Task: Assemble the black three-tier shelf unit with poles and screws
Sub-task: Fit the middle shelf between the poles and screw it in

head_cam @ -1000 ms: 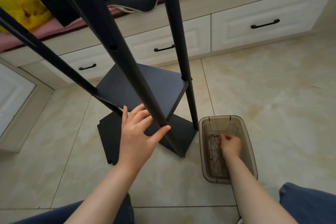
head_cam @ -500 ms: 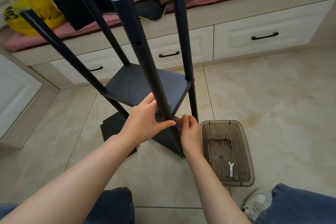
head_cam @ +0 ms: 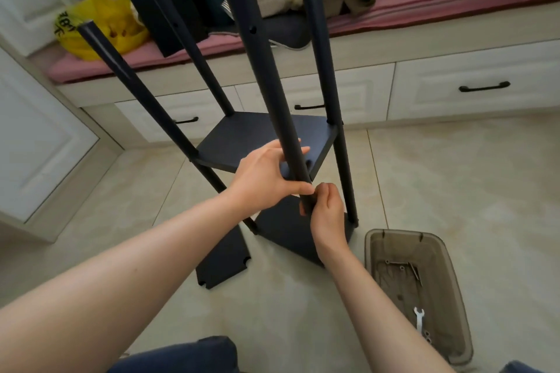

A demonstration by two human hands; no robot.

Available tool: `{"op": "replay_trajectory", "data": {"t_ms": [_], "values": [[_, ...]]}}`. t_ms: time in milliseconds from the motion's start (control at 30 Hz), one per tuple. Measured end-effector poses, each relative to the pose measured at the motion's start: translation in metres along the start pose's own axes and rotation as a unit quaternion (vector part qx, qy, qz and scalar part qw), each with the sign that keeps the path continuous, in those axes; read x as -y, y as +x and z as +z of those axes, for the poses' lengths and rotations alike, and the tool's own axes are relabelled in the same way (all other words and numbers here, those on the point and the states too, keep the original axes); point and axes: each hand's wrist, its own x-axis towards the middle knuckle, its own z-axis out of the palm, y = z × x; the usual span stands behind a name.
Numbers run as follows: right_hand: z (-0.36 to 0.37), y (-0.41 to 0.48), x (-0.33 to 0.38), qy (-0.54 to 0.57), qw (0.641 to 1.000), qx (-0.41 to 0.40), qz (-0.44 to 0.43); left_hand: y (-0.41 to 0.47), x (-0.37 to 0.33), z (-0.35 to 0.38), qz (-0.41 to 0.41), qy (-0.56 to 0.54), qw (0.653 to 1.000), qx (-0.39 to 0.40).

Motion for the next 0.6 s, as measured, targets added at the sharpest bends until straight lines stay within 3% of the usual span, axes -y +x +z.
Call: {"op": "replay_trajectory", "data": {"t_ms": [300,467,600], "values": [[0.055,0.031,0.05,-0.093,0.989,0.061,-0.098,0.02,0.054,-0.052,-0.092,-0.163,0.979,-0.077],[0.081,0.034,0.079,-0.178,0.961,0.118,-0.177,0.01,0.084,-0.071,-0.175,-0.263,0.936,-0.153],[0.095,0.027,0.089,-0.237,0.937,0.166,-0.194,-0.021,0.11,-0.07,-0.197,-0.346,0.903,-0.164]]}}
